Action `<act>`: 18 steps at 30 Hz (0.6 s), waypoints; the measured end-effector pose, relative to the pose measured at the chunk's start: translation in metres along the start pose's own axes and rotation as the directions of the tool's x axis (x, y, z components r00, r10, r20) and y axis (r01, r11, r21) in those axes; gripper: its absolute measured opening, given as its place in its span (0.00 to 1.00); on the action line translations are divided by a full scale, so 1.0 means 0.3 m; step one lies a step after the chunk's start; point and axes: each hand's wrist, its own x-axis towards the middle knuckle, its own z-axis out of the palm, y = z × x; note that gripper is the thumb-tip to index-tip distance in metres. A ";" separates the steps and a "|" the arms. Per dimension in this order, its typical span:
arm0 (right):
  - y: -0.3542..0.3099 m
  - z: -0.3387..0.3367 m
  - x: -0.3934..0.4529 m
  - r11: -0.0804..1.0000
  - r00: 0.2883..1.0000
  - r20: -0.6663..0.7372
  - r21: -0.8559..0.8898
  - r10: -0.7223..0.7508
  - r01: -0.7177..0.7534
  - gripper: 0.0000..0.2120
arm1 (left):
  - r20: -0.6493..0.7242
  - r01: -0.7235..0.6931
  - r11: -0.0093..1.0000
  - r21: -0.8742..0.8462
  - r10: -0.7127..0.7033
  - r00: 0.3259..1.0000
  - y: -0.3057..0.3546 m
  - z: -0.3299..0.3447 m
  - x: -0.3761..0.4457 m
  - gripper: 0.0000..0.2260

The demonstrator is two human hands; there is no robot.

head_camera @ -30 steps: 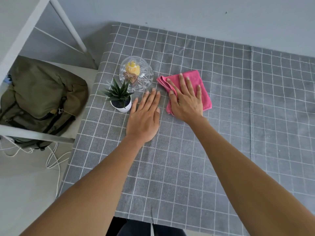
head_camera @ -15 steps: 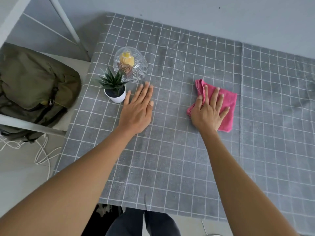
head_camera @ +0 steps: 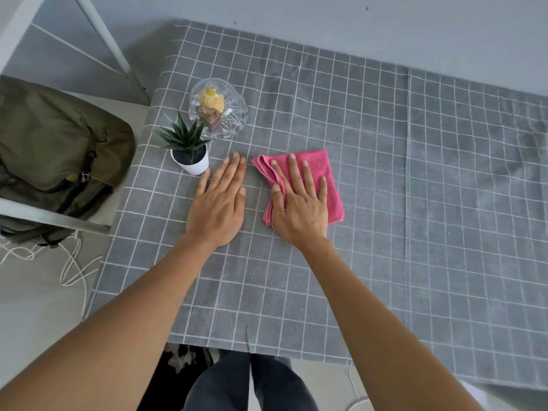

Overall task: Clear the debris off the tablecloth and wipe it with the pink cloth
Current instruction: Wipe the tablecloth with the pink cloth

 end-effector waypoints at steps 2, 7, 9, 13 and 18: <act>0.063 -0.022 -0.006 1.000 1.000 -0.011 -0.004 0.022 -0.022 0.24 | 0.005 0.008 1.000 0.005 -0.008 1.000 0.001 -0.001 0.000 0.25; 0.295 -0.095 -0.039 0.966 0.966 -0.041 -0.019 0.256 -0.257 0.22 | 0.009 0.001 1.000 -0.008 -0.001 1.000 0.002 -0.006 -0.001 0.24; 0.342 -0.113 -0.058 0.936 0.936 -0.040 -0.008 0.350 -0.351 0.21 | 0.008 0.007 1.000 0.003 -0.007 1.000 0.000 -0.004 -0.002 0.24; 0.278 -0.098 -0.054 0.874 0.870 -0.087 0.071 0.486 -0.481 0.23 | 0.000 0.012 1.000 0.002 -0.012 1.000 -0.001 0.000 -0.001 0.24; 0.099 -0.040 -0.049 0.913 0.911 -0.061 0.035 0.407 -0.406 0.25 | -0.005 0.008 1.000 0.008 -0.008 1.000 0.003 0.000 -0.002 0.25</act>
